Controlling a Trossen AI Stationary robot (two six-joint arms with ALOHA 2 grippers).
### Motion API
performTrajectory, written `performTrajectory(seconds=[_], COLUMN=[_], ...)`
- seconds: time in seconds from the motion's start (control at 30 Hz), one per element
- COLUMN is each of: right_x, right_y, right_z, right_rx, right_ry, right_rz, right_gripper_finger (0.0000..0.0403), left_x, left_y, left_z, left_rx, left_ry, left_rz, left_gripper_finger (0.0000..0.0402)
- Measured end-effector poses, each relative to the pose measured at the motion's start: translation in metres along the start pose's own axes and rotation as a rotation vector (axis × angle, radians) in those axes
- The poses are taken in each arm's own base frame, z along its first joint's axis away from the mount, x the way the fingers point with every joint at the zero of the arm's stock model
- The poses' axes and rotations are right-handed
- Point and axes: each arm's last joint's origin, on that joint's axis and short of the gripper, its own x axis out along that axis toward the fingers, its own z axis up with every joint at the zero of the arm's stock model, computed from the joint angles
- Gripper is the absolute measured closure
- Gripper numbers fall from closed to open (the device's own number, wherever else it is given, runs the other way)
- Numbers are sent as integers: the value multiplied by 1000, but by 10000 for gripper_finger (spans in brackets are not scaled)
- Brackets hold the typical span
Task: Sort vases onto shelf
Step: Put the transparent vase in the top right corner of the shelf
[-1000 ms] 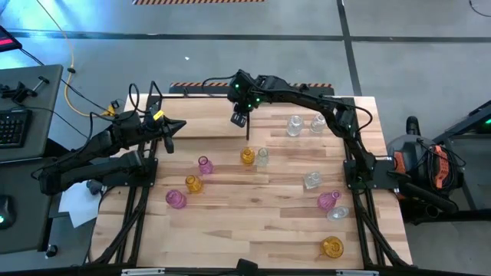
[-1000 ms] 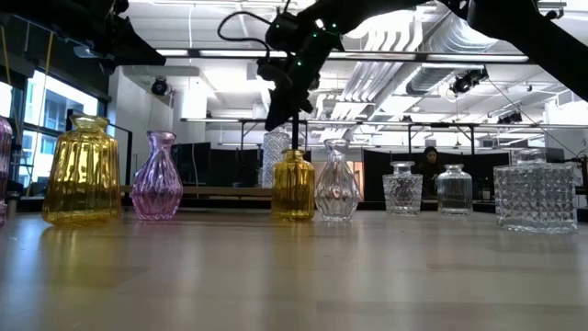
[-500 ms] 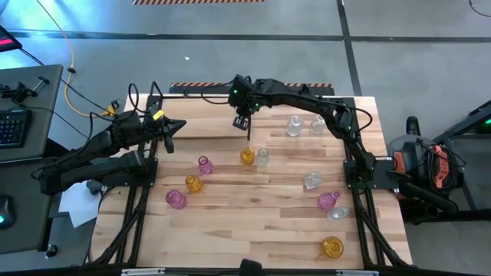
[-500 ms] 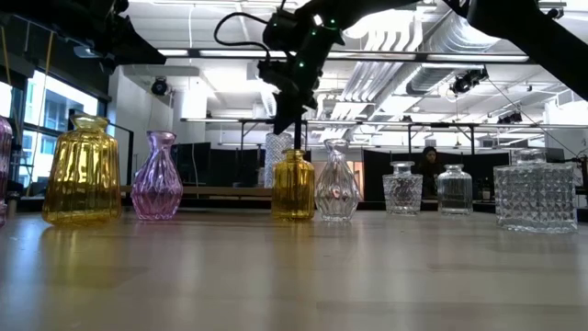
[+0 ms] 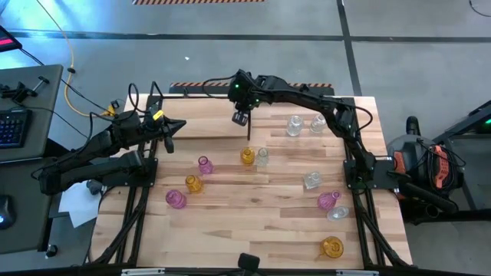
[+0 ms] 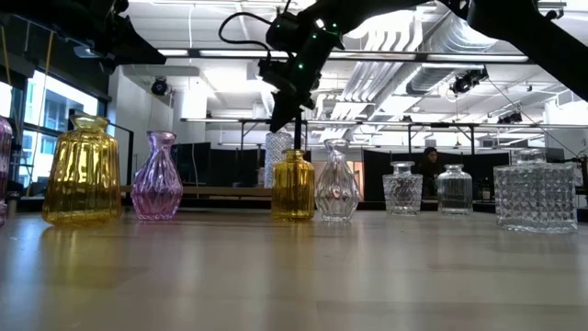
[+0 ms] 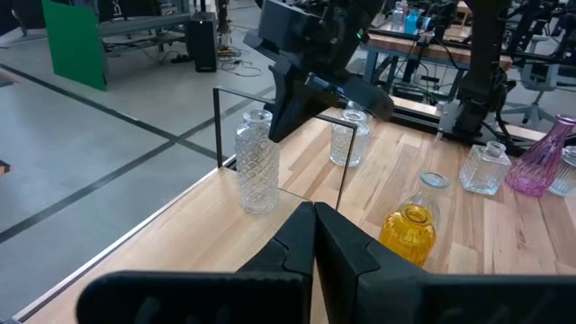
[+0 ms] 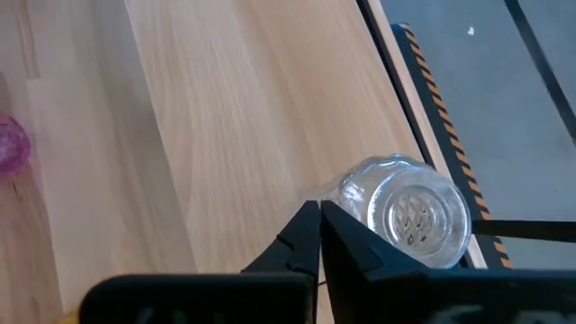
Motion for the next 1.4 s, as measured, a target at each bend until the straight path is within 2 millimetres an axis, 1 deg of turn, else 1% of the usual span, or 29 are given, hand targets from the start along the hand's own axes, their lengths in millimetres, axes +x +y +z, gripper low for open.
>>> performTrajectory(seconds=[0.2,0.6,0.93,1.03,1.13,1.27,1.33,1.4], right_x=[3,29,31,31,20,-7,-18,-27], right_y=[-6,-7,-8,-2,8,19,20,18], right_z=[-1,-3,-1,1,12,30,34,30], right_rx=[5,2,0,-10,-50,-98,-116,-126], right_ry=[-4,-13,-27,-47,-93,-160,-176,-145], right_rz=[-4,35,34,46,62,53,26,1], right_gripper_finger=[403,403,403,403,403,403,403,403], left_x=[0,0,0,0,0,0,0,0], left_y=[0,0,0,0,0,0,0,0], left_z=[0,0,0,0,0,0,0,0], left_rx=[0,0,0,0,1,1,1,1], left_ry=[0,0,0,0,-1,-1,-1,-1], left_rz=[0,0,0,0,0,0,0,0], left_gripper_finger=[401,401,401,401,401,401,401,401])
